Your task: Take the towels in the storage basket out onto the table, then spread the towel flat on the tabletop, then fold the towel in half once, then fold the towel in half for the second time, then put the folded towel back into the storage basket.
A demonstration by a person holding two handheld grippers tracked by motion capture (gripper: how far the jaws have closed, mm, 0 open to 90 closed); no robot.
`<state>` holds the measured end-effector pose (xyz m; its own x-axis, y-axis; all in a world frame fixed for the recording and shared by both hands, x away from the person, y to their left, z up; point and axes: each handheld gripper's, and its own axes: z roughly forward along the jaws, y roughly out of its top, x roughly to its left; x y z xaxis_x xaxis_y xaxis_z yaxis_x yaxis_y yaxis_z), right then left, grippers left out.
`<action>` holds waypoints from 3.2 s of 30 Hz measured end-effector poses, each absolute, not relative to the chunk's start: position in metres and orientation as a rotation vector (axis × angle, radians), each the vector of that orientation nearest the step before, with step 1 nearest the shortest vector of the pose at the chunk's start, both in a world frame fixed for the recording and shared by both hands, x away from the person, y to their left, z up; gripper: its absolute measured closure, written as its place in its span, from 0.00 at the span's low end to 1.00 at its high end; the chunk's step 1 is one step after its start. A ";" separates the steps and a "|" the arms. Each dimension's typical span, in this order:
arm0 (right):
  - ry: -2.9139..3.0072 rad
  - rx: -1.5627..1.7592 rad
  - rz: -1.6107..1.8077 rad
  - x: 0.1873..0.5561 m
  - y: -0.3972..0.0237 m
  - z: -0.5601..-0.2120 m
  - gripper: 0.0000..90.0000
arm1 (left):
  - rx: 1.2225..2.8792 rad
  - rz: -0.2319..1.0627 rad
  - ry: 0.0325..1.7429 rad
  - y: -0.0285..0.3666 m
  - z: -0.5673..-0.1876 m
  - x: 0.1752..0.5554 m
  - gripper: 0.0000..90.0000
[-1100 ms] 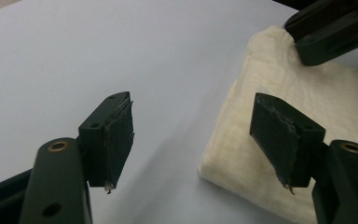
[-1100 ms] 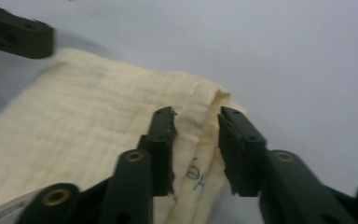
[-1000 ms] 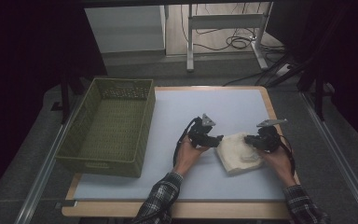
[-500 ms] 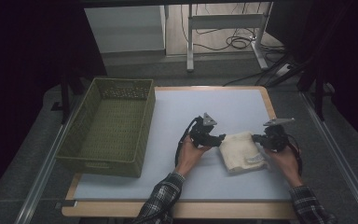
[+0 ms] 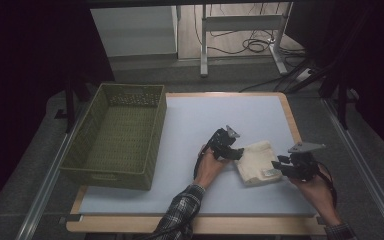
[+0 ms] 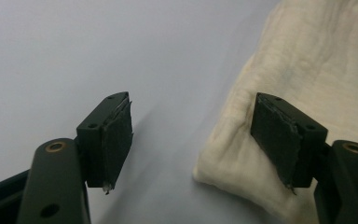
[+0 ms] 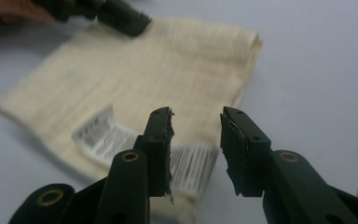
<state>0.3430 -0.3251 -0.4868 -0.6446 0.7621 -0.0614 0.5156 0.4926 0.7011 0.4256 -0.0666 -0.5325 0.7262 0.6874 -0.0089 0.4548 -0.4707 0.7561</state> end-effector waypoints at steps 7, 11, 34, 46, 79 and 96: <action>2.364 1.130 0.911 0.335 -0.343 -0.501 0.64 | 2.108 0.390 0.820 -0.051 -0.512 0.416 0.34; 2.381 1.132 0.937 0.330 -0.340 -0.501 0.58 | 2.147 0.391 0.818 -0.044 -0.514 0.415 0.43; 2.451 1.248 1.162 0.334 -0.348 -0.519 0.89 | 2.201 0.100 0.804 -0.046 -0.528 0.424 0.83; 2.457 1.192 1.184 0.327 -0.344 -0.504 0.89 | 2.287 0.146 0.731 -0.045 -0.513 0.422 0.92; 2.494 1.069 1.285 0.328 -0.309 -0.478 0.89 | 2.389 0.150 0.761 -0.010 -0.473 0.417 0.91; 2.522 1.019 1.317 0.331 -0.289 -0.470 0.89 | 2.421 0.160 0.796 0.012 -0.461 0.415 0.90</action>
<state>0.3308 -0.2889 -0.4696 -0.7664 0.6125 0.1934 0.5089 0.3953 0.7647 0.4155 0.0121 -0.4613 0.8148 0.5761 -0.0640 0.5065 -0.6539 0.5620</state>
